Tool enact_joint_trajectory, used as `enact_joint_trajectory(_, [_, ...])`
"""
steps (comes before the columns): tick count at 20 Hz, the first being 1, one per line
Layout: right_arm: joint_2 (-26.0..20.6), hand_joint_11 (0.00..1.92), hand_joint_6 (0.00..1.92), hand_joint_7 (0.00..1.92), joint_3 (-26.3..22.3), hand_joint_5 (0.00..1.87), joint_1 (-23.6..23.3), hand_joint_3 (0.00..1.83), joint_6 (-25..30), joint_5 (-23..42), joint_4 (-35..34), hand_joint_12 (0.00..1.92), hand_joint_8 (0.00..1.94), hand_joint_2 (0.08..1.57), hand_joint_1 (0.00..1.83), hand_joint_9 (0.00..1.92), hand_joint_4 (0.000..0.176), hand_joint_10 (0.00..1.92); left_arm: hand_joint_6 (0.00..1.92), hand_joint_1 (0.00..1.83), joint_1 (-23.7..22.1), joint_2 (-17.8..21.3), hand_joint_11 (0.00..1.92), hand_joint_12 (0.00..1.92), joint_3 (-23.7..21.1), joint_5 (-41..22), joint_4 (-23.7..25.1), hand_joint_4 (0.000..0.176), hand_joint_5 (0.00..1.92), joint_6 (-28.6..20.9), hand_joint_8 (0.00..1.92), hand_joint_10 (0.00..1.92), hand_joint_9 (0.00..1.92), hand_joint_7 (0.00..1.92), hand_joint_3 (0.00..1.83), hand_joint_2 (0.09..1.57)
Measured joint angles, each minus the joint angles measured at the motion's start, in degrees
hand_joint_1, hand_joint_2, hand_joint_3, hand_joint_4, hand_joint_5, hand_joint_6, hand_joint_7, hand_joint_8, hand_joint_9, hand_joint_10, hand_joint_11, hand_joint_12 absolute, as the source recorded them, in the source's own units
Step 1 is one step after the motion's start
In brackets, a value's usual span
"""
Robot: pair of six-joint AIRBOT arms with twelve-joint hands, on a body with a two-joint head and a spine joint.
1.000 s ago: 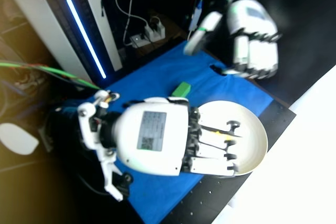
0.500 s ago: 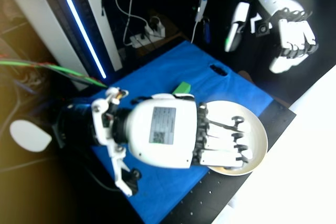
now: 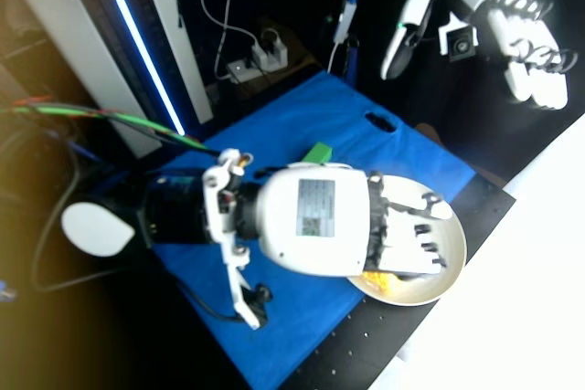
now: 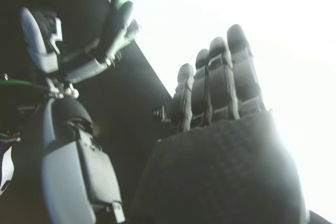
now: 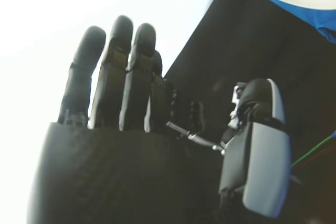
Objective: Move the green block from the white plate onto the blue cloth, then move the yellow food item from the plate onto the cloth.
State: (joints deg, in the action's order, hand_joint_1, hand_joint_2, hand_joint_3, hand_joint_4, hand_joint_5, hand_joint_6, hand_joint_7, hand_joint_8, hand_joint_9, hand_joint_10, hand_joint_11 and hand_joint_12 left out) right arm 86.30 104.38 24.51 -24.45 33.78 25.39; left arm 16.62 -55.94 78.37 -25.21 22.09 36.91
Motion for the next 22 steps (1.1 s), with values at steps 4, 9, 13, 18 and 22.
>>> enact_joint_trajectory(4, [1.33,0.03,0.00,0.56,2.29,0.37,0.00,0.00,-0.02,-1.05,-0.20,1.53,0.00,0.89,0.56,0.57,0.000,0.06,0.00,0.59,-3.54,-0.35,0.20,0.13,-0.22,0.72,1.73,0.083,0.23,-0.02,0.00,0.00,0.23,0.23,0.00,0.90])
enact_joint_trajectory(9, [4.26,0.00,0.00,0.59,4.57,0.33,0.02,0.00,0.00,-2.73,0.17,1.42,0.01,0.94,0.59,0.57,0.000,0.02,0.00,0.66,-4.96,-0.74,0.02,0.55,-0.24,1.51,2.97,0.050,0.27,-0.02,0.00,0.00,0.21,0.22,0.00,0.93])
enact_joint_trajectory(13, [5.51,0.02,0.00,0.40,6.23,0.36,0.07,0.00,-0.02,-5.18,1.07,1.33,0.00,0.92,0.68,0.47,0.000,0.00,0.00,0.69,-5.77,-0.74,0.02,0.68,-0.46,1.46,3.23,0.022,0.27,-0.02,0.00,0.00,0.28,0.30,0.00,0.95])
enact_joint_trajectory(18, [9.33,0.08,0.00,0.44,11.47,0.35,1.84,0.00,0.11,-6.64,5.46,1.25,0.00,0.83,0.69,0.49,0.020,0.00,0.00,0.72,-6.36,-1.05,0.00,0.74,-1.05,1.60,3.72,0.000,0.24,-0.02,0.00,0.00,0.29,0.30,0.00,0.97])
enact_joint_trajectory(22, [11.13,0.09,0.00,0.40,13.14,0.33,2.93,0.00,0.15,-7.74,7.85,1.17,0.00,0.80,0.71,0.46,0.056,0.00,0.00,0.73,-6.36,-1.03,0.02,0.78,-1.11,1.57,3.98,0.008,0.24,-0.02,0.00,0.01,0.32,0.31,0.00,0.97])
